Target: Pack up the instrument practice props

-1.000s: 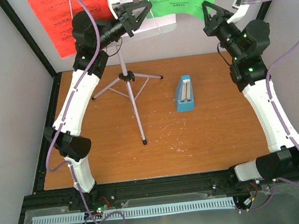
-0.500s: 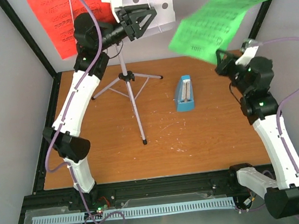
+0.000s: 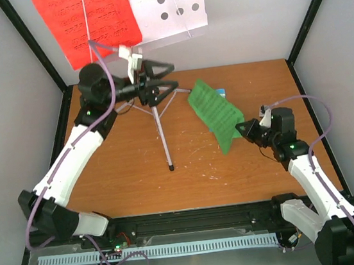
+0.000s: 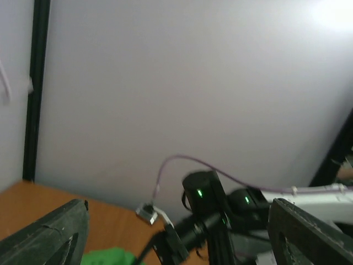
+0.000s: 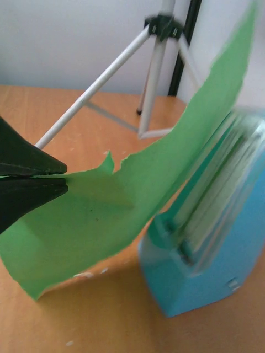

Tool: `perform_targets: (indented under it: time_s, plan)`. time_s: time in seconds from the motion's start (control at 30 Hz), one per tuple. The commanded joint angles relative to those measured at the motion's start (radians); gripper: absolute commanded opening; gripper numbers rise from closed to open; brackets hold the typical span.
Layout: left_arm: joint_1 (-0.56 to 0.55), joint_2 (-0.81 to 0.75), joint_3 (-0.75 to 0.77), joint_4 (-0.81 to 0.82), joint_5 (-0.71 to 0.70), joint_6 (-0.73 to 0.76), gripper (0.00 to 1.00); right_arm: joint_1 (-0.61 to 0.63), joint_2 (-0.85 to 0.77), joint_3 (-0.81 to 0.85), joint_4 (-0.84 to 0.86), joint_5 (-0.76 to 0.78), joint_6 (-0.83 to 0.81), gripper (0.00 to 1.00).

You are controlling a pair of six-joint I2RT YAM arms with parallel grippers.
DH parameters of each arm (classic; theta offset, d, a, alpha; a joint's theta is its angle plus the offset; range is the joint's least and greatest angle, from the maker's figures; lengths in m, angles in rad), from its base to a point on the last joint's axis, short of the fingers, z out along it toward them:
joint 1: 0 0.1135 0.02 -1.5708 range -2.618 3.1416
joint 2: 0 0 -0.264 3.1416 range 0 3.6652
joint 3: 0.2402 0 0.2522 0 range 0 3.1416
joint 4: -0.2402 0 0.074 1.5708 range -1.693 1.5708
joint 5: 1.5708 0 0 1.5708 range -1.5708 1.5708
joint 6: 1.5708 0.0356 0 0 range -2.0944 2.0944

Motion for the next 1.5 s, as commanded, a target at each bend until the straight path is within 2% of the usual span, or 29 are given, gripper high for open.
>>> perform_targets:
  time_s: [0.0,0.2,0.37,0.53,0.7,0.9,1.03,1.47]
  plan:
    - [-0.003,-0.139,-0.260,0.023,0.024,0.122,0.89,-0.001,-0.030,-0.098,-0.064,-0.035,0.090,0.03]
    - [-0.003,-0.254,-0.448,0.026,-0.010,0.123,0.91,-0.001,-0.084,-0.182,-0.141,0.055,0.141,0.03]
    - [0.004,-0.265,-0.554,-0.088,-0.101,0.137,0.92,-0.001,-0.030,-0.180,-0.213,0.061,0.116,0.03]
    - [0.035,-0.266,-0.700,-0.072,-0.145,0.057,0.92,-0.001,-0.081,-0.175,-0.310,0.121,0.131,0.03]
    - [0.072,-0.265,-0.814,-0.039,-0.205,-0.012,0.92,-0.001,-0.107,-0.208,-0.409,0.101,0.129,0.03]
    - [0.121,-0.259,-0.868,-0.061,-0.309,-0.041,0.92,-0.001,-0.120,-0.184,-0.520,0.092,0.116,0.03]
    - [0.135,-0.220,-0.884,-0.037,-0.310,-0.044,0.91,-0.001,-0.129,-0.169,-0.574,0.092,0.107,0.03]
    - [0.138,-0.057,-0.846,0.110,-0.323,-0.080,0.67,-0.001,-0.117,-0.199,-0.573,0.116,0.097,0.09]
